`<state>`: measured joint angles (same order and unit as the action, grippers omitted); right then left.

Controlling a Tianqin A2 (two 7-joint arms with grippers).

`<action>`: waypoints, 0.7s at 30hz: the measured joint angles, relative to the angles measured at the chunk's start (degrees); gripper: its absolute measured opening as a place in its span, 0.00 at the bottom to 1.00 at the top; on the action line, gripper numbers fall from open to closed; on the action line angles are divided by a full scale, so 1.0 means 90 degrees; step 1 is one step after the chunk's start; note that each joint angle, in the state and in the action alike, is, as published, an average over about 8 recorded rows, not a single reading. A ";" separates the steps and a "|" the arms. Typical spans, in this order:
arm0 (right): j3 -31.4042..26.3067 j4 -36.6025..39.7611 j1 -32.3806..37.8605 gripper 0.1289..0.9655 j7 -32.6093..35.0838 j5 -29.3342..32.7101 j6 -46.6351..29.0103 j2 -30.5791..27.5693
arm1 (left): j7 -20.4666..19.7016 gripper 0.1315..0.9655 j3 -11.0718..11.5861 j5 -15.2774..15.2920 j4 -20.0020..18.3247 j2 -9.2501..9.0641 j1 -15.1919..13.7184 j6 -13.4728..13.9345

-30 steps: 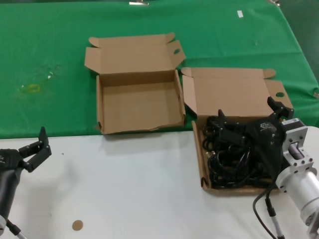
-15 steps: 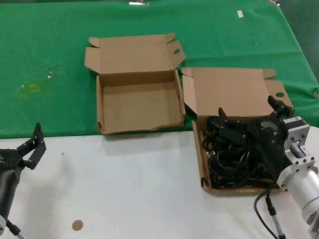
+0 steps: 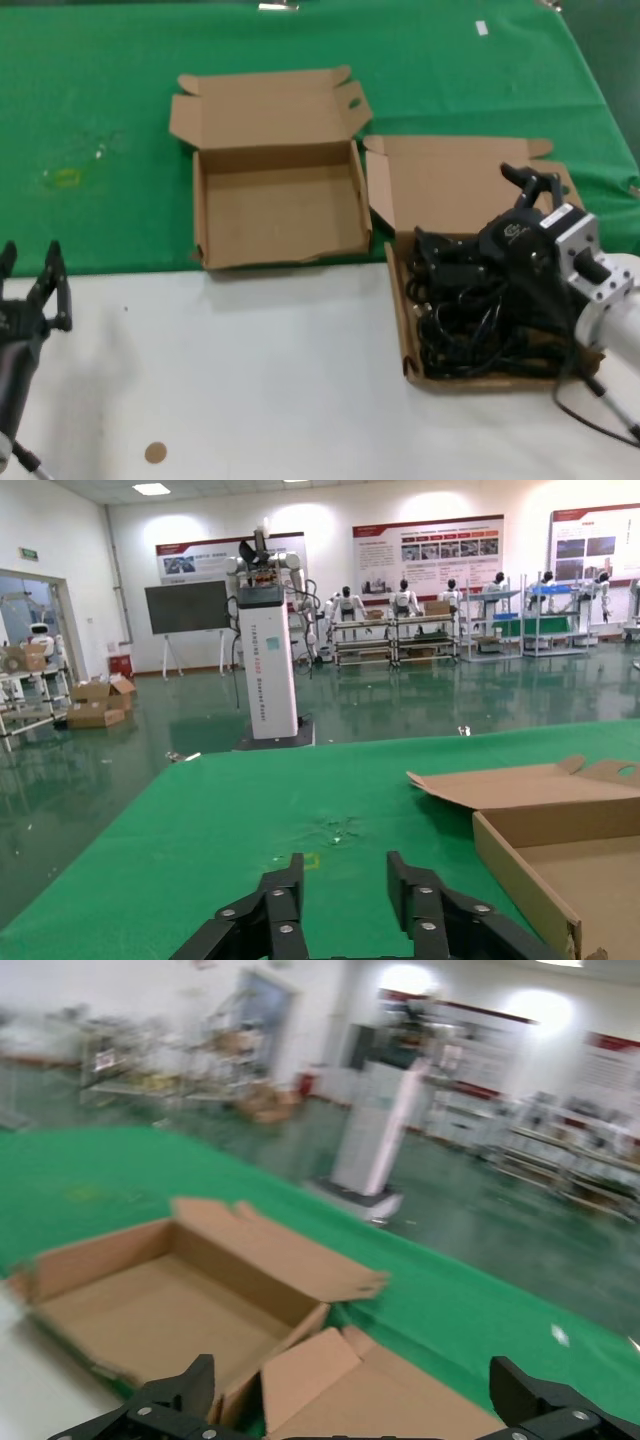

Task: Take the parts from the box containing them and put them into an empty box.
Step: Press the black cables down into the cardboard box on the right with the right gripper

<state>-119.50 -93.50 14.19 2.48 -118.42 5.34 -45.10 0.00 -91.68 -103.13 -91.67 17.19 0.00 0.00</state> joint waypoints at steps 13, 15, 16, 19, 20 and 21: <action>-0.1470 0.0117 0.2235 1.00 -0.1266 0.2162 -0.2852 -0.1816 | 0.0000 0.09 0.0000 0.0000 0.0000 0.0000 0.0000 0.0000; -0.1464 0.0187 0.2510 1.00 -0.1232 0.2470 -0.3409 -0.1854 | 0.0000 0.09 0.0000 0.0000 0.0000 0.0000 0.0000 0.0000; -0.1453 0.0232 0.2642 1.00 -0.1181 0.2607 -0.3685 -0.1855 | 0.0000 0.09 0.0000 0.0000 0.0000 0.0000 0.0000 0.0000; -0.1403 0.0399 0.3002 1.00 -0.0924 0.2962 -0.4482 -0.1795 | 0.0000 0.08 0.0000 0.0000 0.0000 0.0000 0.0000 0.0000; -0.1384 0.0466 0.3112 1.00 -0.0809 0.3069 -0.4739 -0.1758 | 0.0000 0.07 0.0000 0.0000 0.0000 0.0000 0.0000 0.0000; -0.1367 0.0536 0.3213 1.00 -0.0685 0.3167 -0.4983 -0.1716 | 0.0000 0.06 0.0000 0.0000 0.0000 0.0000 0.0000 0.0000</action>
<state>-131.80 -88.68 43.10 -3.69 -89.92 -39.50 -60.54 -0.01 -91.68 -103.13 -91.67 17.19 0.00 0.00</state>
